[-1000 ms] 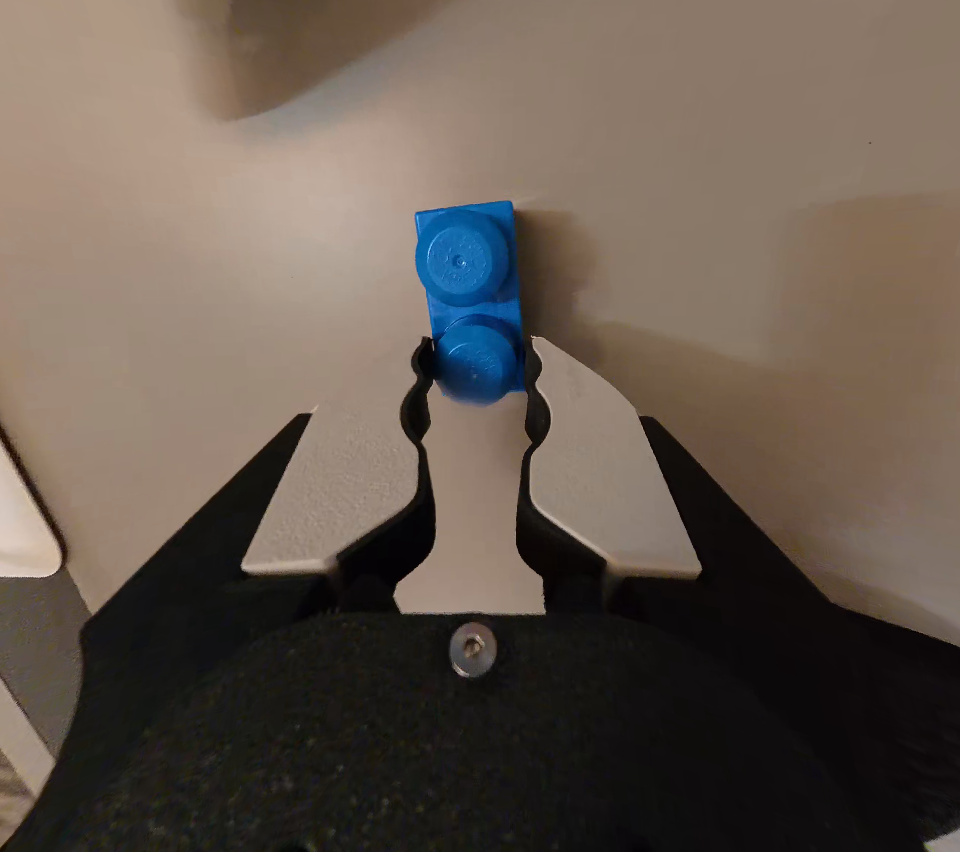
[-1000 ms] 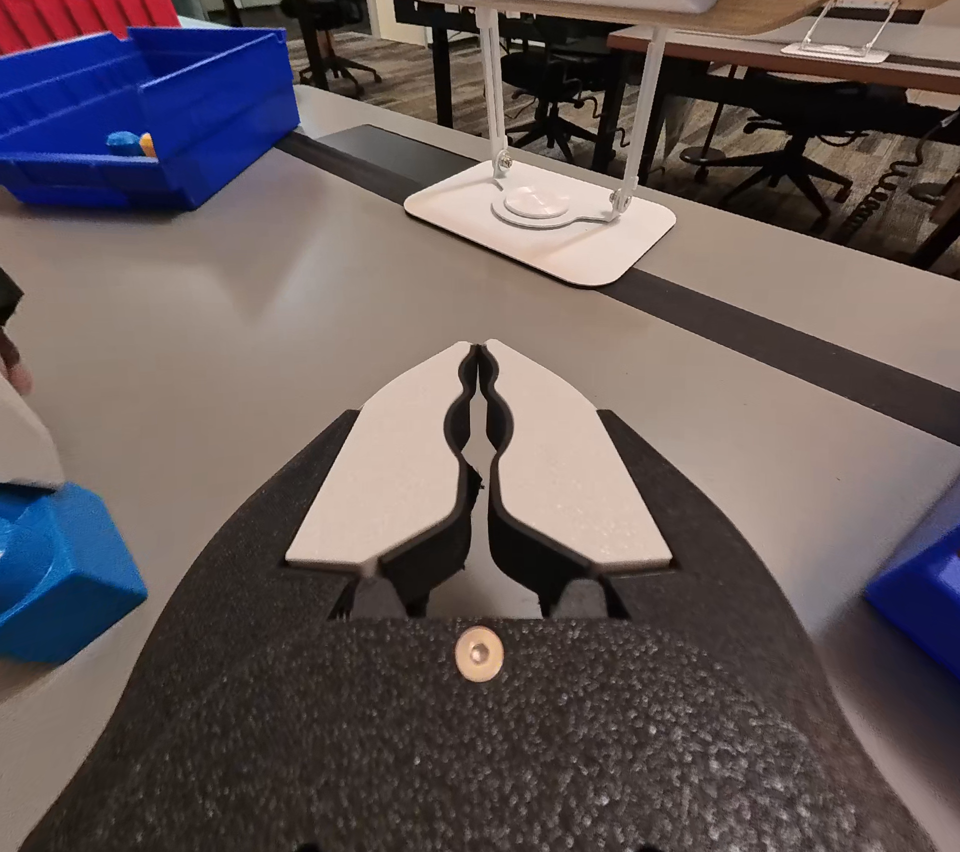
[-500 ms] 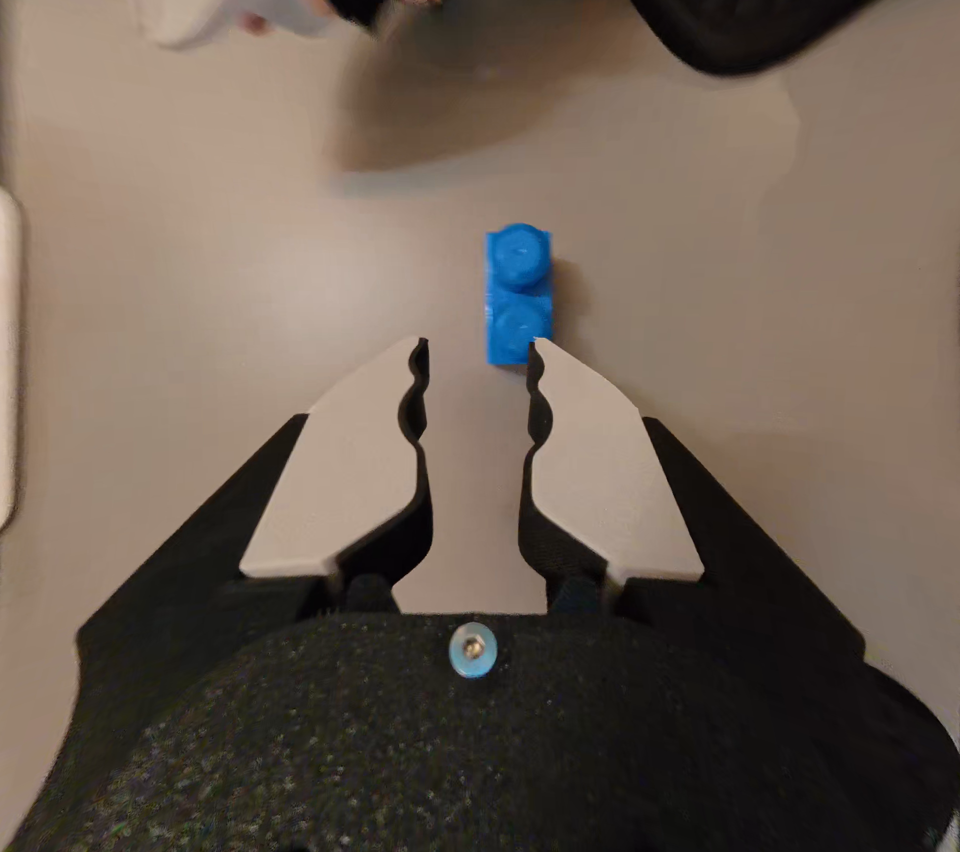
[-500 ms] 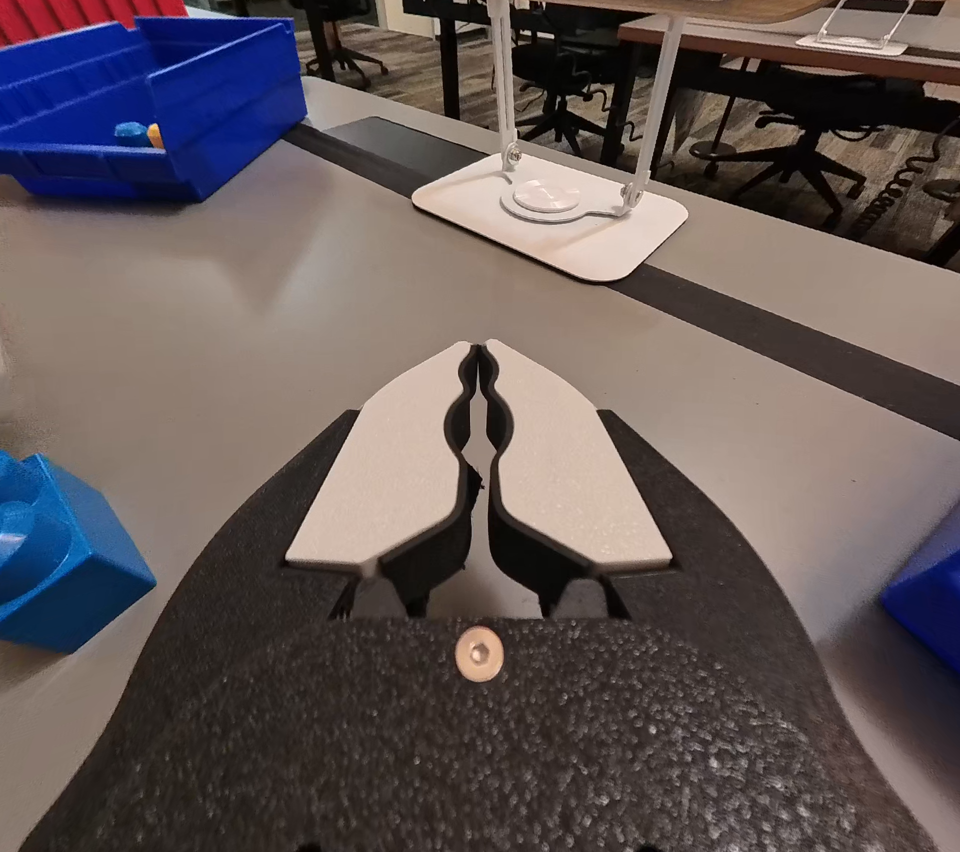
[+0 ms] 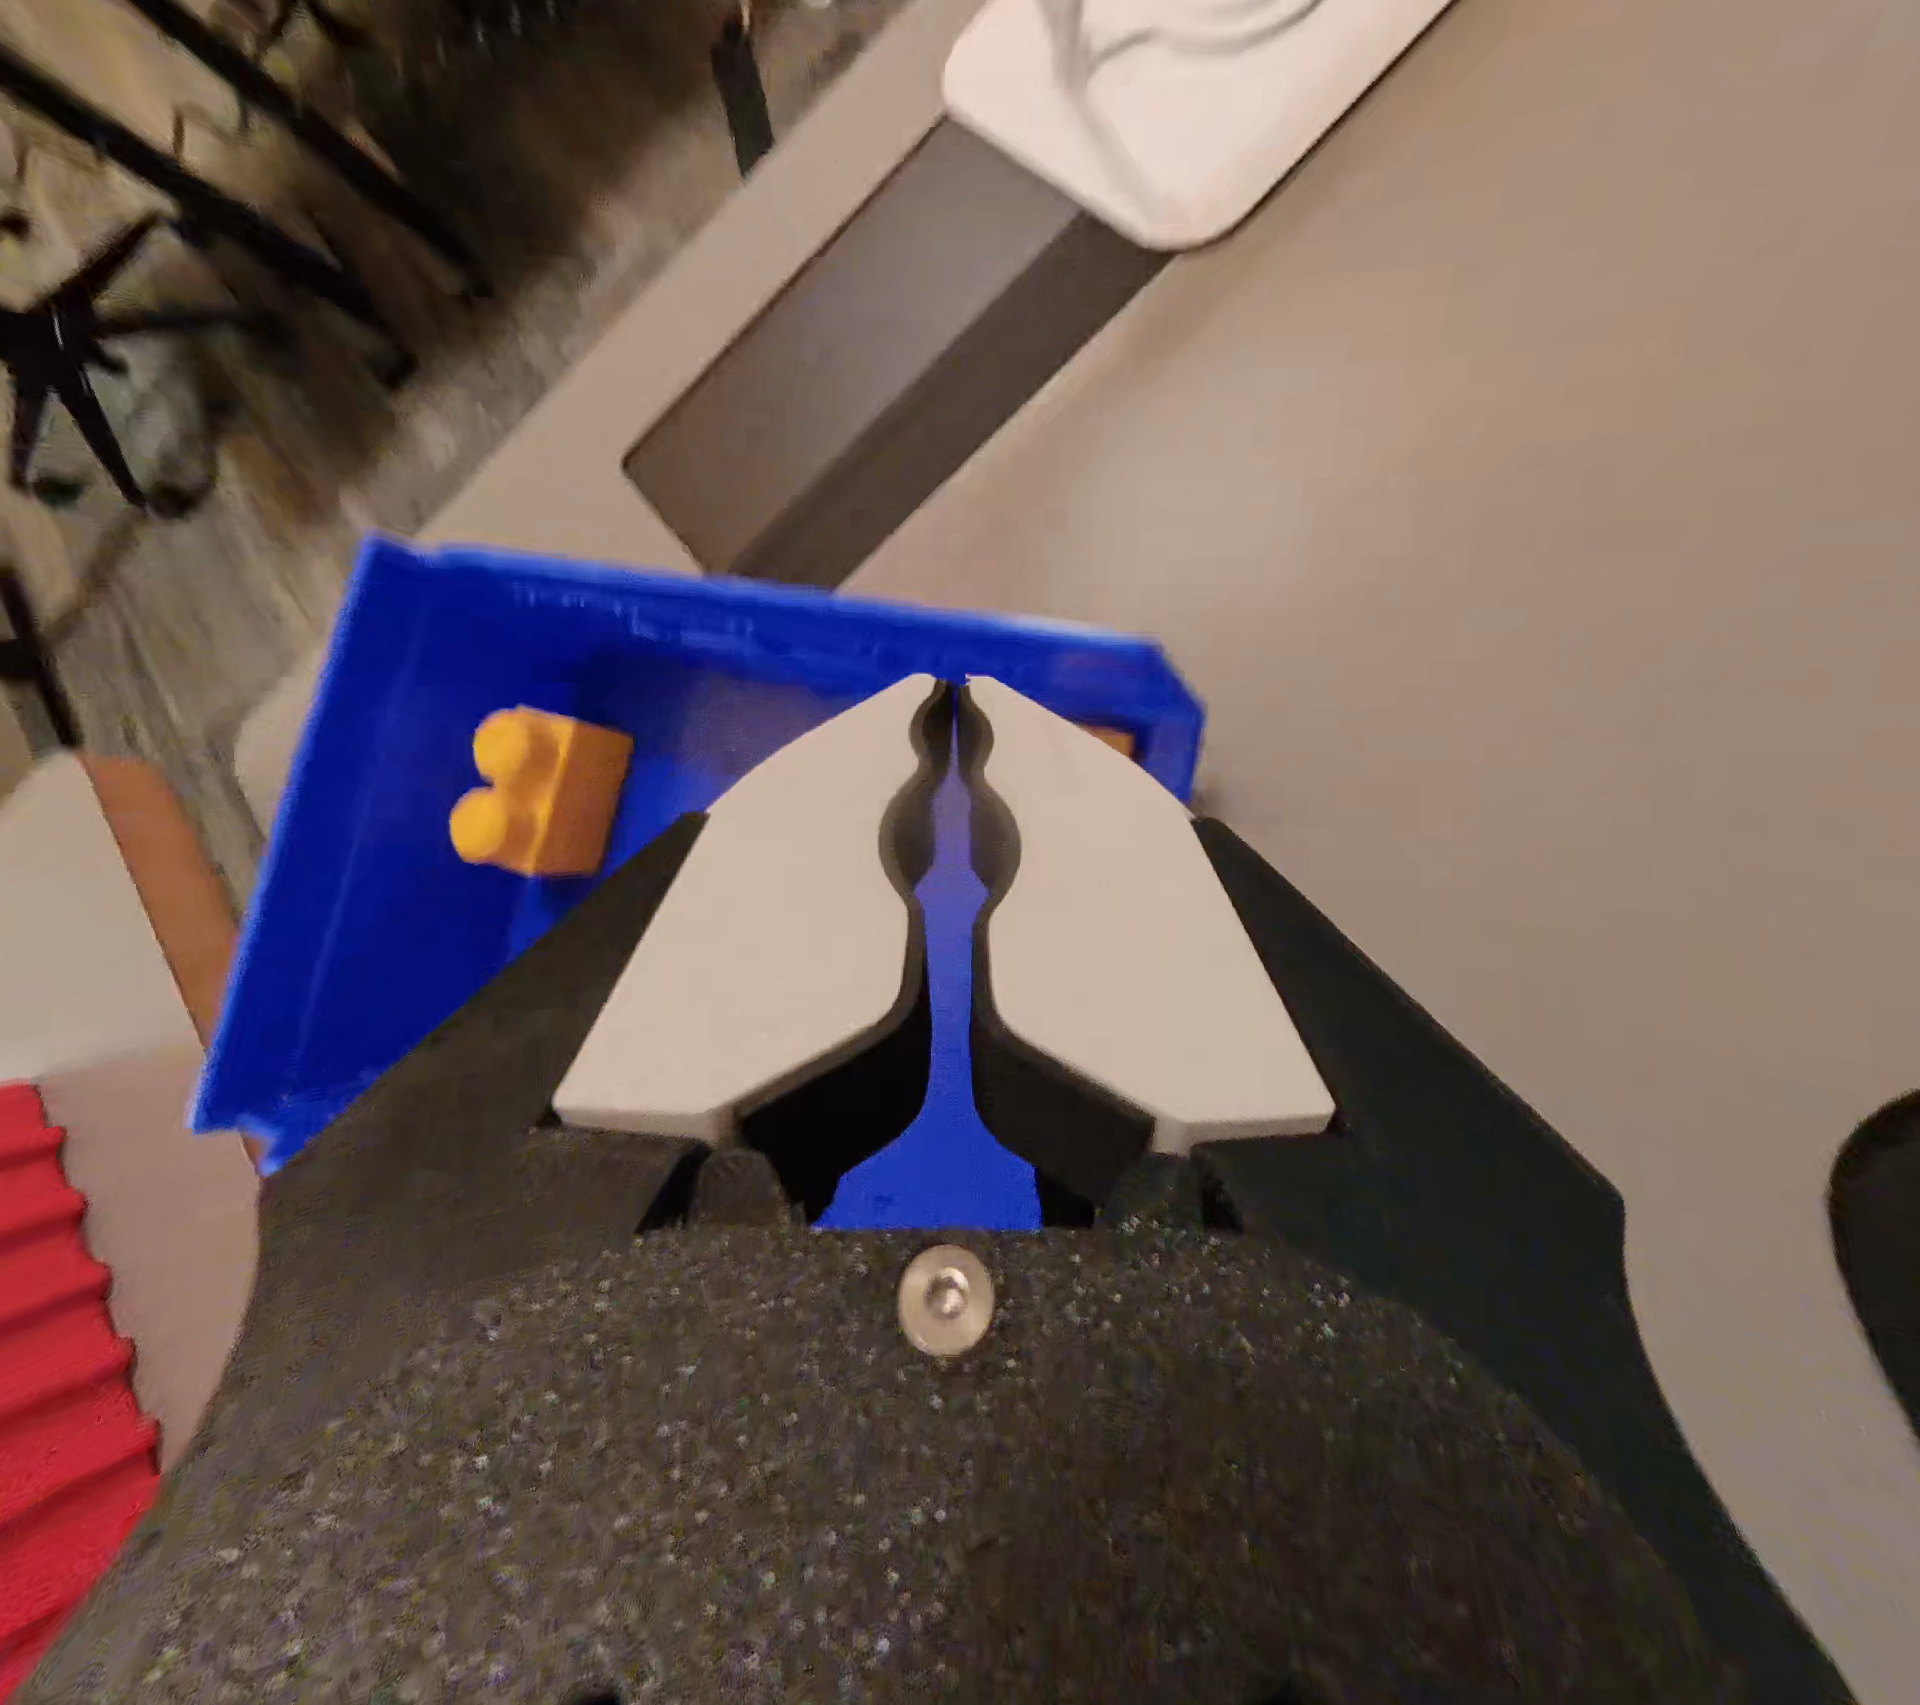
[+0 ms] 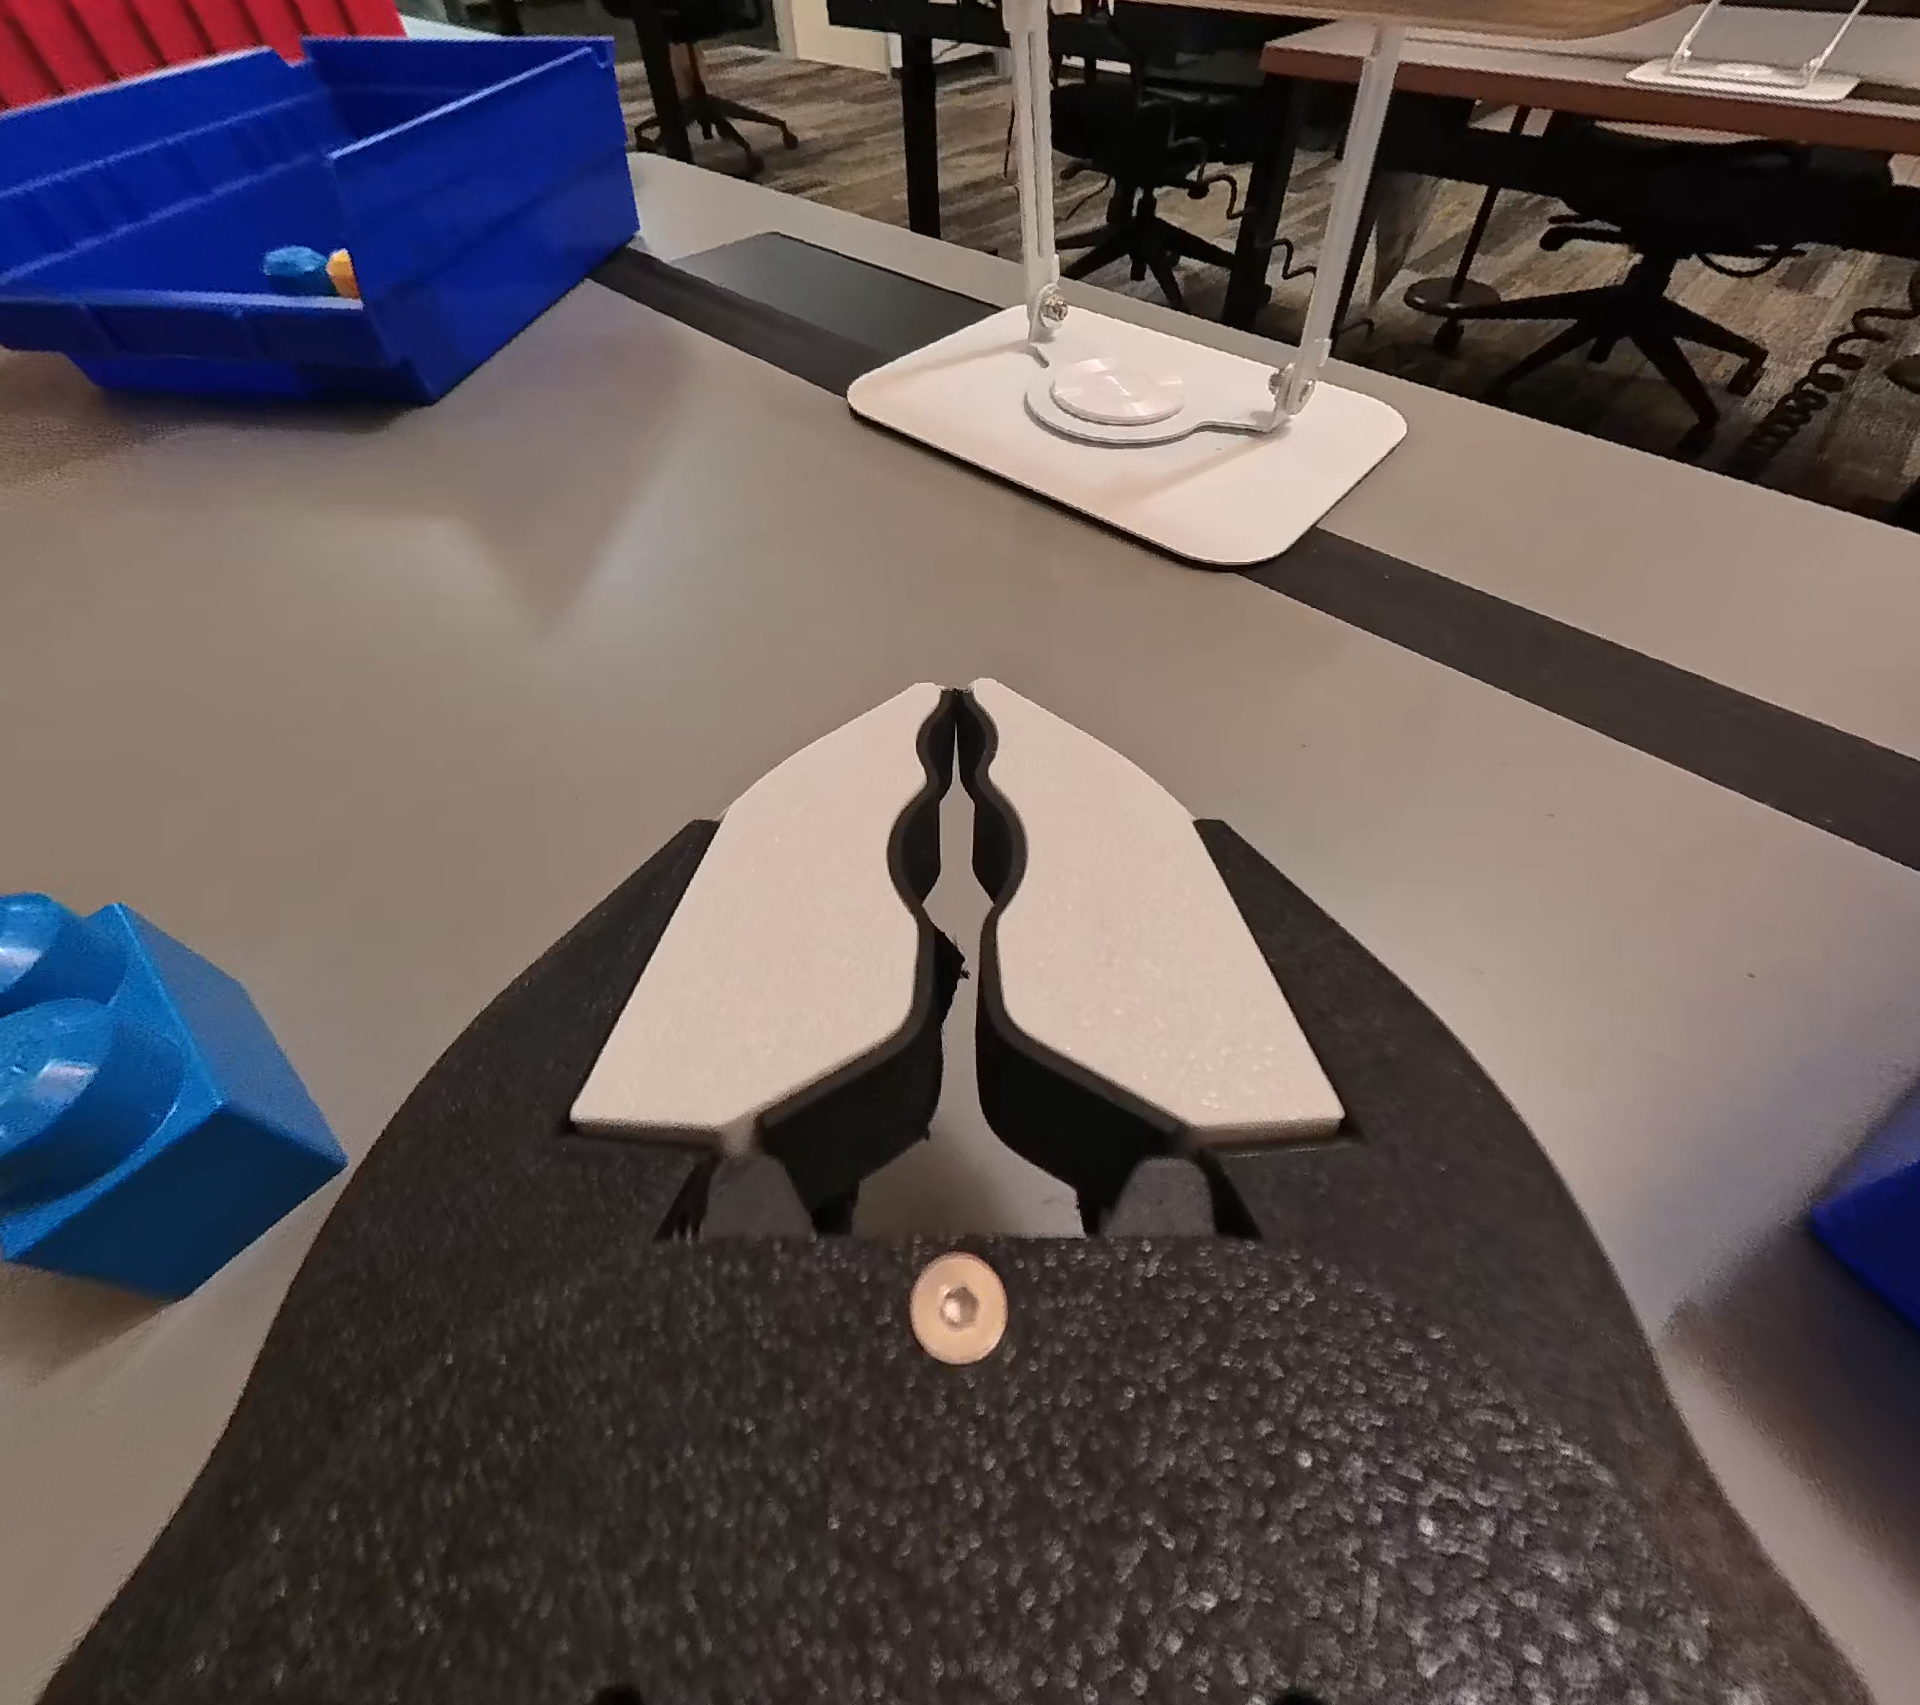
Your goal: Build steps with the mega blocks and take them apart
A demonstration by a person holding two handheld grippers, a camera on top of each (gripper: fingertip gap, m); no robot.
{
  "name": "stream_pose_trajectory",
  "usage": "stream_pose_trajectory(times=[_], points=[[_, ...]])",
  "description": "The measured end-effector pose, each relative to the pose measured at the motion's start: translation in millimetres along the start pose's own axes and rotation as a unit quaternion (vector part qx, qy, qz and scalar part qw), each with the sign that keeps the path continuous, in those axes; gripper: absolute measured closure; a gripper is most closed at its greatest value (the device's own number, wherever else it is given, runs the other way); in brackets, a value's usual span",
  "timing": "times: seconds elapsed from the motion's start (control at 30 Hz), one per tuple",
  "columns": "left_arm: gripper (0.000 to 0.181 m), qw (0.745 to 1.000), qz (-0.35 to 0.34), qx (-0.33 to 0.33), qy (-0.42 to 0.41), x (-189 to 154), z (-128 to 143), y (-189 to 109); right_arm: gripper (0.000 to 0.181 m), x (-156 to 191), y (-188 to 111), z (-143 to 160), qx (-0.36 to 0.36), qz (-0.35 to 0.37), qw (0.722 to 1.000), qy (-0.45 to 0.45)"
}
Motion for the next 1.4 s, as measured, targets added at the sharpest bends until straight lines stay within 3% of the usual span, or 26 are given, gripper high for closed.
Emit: stream_pose_trajectory(times=[0.17, 0.3, 0.57, 0.83, 0.97, 1.13, 1.27, 1.4], points=[[0.163, 0.996, -0.012, 0.079, -0.031, 23.2, 62.0, 12.3, 0.181, -0.9, -0.4, 0.6, 0.0, 0.003, 1.0, 0.0], [0.143, 0.989, 0.056, 0.11, -0.083, 17.6, 91.1, 23.5, 0.181, -1.8, 0.3, 3.6, 0.005, 0.003, 1.0, 0.005], [0.141, 0.974, 0.154, 0.135, -0.091, -10.9, 102.5, 40.8, 0.181, -4.1, 0.9, 8.2, 0.012, 0.005, 1.0, 0.006], [0.152, 0.974, 0.132, 0.172, -0.073, -11.3, 111.9, 52.3, 0.181, -5.1, 0.4, 8.2, 0.012, 0.006, 1.0, 0.008], [0.152, 0.984, 0.073, 0.145, -0.072, 2.8, 93.8, 38.2, 0.181, -5.0, -0.5, 6.2, 0.008, 0.005, 1.0, 0.01], [0.152, 0.996, 0.044, 0.051, -0.054, -7.3, 33.9, -1.7, 0.181, 0.6, -2.3, -1.8, -0.006, -0.021, 1.0, -0.01], [0.152, 0.993, 0.117, 0.01, -0.015, -72.0, -8.8, -13.8, 0.181, 6.3, -3.3, -9.9, -0.021, -0.036, 0.999, -0.018], [0.152, 0.976, 0.211, 0.035, 0.04, -156.6, -17.5, 5.7, 0.181, 12.3, -2.2, -7.3, -0.014, -0.051, 0.998, -0.021]])
Point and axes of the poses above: each gripper's, where its closed fingertips meet, y out along the fingers, z out of its underside, x = y × z across the jaws, the point moved 4 cm from there along -y, back along the fingers, and after that the axes turned 13 degrees about -x, right-handed, at the moved point
